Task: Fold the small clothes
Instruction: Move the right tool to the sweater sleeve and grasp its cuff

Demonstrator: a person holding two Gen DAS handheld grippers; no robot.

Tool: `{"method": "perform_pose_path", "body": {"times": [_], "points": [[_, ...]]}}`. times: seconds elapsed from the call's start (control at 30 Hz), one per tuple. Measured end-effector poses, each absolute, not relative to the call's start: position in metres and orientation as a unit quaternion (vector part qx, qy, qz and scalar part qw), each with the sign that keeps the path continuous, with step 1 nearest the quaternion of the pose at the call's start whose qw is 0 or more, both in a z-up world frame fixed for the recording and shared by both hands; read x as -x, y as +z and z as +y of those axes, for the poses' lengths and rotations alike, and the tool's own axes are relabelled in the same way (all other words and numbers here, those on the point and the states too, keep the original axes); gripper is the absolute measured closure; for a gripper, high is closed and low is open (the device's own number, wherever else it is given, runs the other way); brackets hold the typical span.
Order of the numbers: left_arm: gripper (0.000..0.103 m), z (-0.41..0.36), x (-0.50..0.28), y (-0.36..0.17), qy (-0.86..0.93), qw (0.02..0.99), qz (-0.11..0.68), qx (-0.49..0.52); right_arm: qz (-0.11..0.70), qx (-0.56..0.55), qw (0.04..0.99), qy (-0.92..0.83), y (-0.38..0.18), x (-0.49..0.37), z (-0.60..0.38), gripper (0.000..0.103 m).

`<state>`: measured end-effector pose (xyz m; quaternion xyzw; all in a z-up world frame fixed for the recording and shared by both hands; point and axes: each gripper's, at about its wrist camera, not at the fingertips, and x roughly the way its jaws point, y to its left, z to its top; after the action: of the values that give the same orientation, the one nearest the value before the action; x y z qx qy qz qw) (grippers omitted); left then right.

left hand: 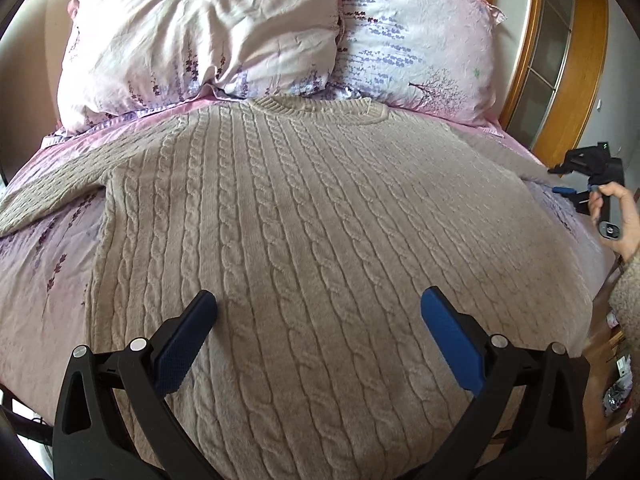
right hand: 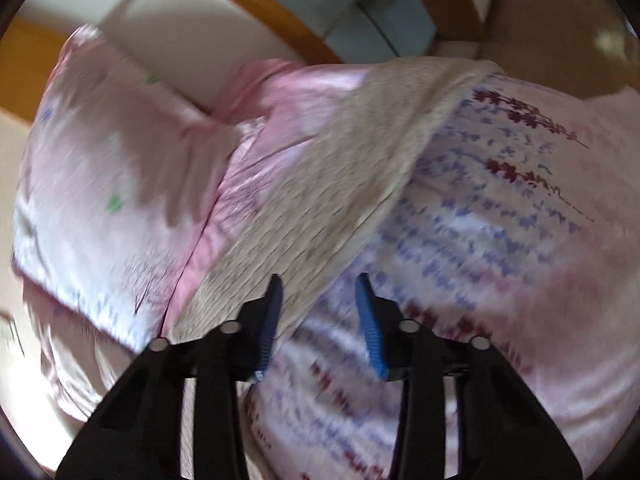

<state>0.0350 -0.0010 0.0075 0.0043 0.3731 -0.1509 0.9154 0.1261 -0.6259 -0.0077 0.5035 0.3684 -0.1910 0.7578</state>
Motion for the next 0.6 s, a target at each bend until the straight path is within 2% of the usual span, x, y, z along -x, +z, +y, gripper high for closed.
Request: {"method": "perform_pose_path", "body": {"times": [0.13, 0.47, 0.6], "points": [[0.001, 0.0, -0.036, 0.009, -0.161, 0.917, 0.365, 0.004, 0.347, -0.536, 0.746, -0.189, -0.018, -0.122, -0.638, 0.086], [0.001, 0.008, -0.04, 0.011, -0.176, 0.913, 0.365, 0.04, 0.324, -0.547, 0.743, -0.206, -0.019, -0.119, -0.646, 0.088], [0.001, 0.014, -0.041, 0.013, -0.184, 0.91, 0.366, 0.065, 0.328, -0.524, 0.756, -0.214, -0.016, -0.124, -0.645, 0.093]]}}
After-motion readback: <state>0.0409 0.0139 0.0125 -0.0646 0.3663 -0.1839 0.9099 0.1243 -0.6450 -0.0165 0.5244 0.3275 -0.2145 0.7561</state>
